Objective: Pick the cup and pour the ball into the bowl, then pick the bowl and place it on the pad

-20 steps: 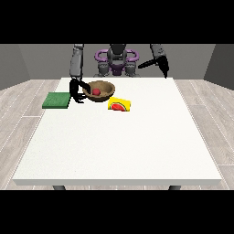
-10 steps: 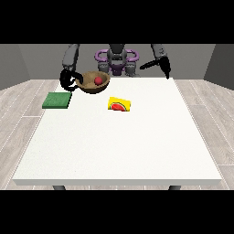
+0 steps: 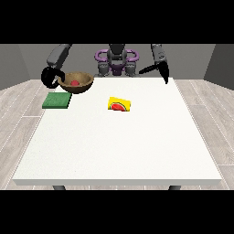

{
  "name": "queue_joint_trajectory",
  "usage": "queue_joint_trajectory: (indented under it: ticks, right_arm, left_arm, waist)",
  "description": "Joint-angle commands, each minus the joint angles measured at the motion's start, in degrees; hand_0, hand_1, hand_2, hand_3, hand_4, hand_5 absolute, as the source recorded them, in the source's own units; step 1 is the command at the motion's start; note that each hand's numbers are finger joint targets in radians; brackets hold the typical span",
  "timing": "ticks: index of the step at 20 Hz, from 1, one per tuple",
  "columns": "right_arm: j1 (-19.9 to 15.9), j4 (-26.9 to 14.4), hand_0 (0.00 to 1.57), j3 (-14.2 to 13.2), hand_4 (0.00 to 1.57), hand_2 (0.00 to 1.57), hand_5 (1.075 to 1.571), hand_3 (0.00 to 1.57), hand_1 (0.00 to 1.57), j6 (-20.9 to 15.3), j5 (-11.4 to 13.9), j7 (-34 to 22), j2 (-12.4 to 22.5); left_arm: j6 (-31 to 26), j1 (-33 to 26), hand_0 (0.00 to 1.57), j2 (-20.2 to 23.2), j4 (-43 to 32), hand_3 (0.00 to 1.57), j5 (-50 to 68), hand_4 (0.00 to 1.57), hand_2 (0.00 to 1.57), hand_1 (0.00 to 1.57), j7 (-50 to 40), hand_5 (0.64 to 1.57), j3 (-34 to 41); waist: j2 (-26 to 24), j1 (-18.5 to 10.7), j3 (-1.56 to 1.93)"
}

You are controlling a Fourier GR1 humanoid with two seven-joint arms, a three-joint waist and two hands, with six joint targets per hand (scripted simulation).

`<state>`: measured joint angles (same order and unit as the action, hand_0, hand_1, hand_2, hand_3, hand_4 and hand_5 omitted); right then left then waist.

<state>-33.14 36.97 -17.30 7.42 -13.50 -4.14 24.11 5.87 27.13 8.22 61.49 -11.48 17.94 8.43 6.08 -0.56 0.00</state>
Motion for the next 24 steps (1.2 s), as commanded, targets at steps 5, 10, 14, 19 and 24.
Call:
queue_joint_trajectory:
  ticks: [5, 10, 14, 19, 24]
  right_arm:
    - [-5.6, -2.3, 1.57, -6.1, 1.06, 1.57, 1.562, 1.57, 1.57, 6.0, -5.5, 0.3, 7.8]
    - [-3.8, -10.7, 1.57, -10.5, 1.03, 1.57, 1.563, 1.44, 1.57, 13.1, -6.4, 7.6, 17.1]
    - [-3.7, -12.2, 1.57, -11.1, 1.02, 1.57, 1.569, 0.35, 1.57, 11.9, -4.8, 16.7, 18.0]
    - [-4.3, -14.7, 1.57, -10.3, 1.04, 1.57, 1.569, 0.0, 1.57, 13.9, -3.4, 20.1, 19.5]
    - [-6.2, -16.6, 1.57, -10.4, 1.03, 1.57, 1.571, 0.44, 1.57, 16.2, -2.6, 19.1, 24.7]
  left_arm:
    - [5.1, 6.2, 0.0, -0.8, -0.1, 0.0, -1.9, 0.0, 0.0, 0.0, 4.7, 1.565, -0.1]
    - [7.0, 4.4, 0.0, -5.2, 11.2, 0.0, -5.8, 0.0, 0.0, 0.0, 0.5, 1.564, -7.2]
    - [6.7, 5.2, 0.0, -4.1, 16.6, 0.0, -5.6, 0.0, 0.0, 0.0, -0.4, 1.563, -7.1]
    - [7.8, 2.8, 0.0, -3.9, 22.3, 0.0, -6.8, 0.0, 0.0, 0.0, -3.2, 1.563, -7.7]
    - [5.6, 1.6, 0.0, -1.8, 27.4, 0.0, -5.2, 0.0, 0.0, 0.0, -3.5, 1.563, -6.8]
  waist:
    - [10.3, -0.2, 0.03]
    - [16.0, -4.7, 0.16]
    - [22.8, -5.1, 0.19]
    - [23.8, -3.4, 0.14]
    - [25.4, -3.4, 0.12]
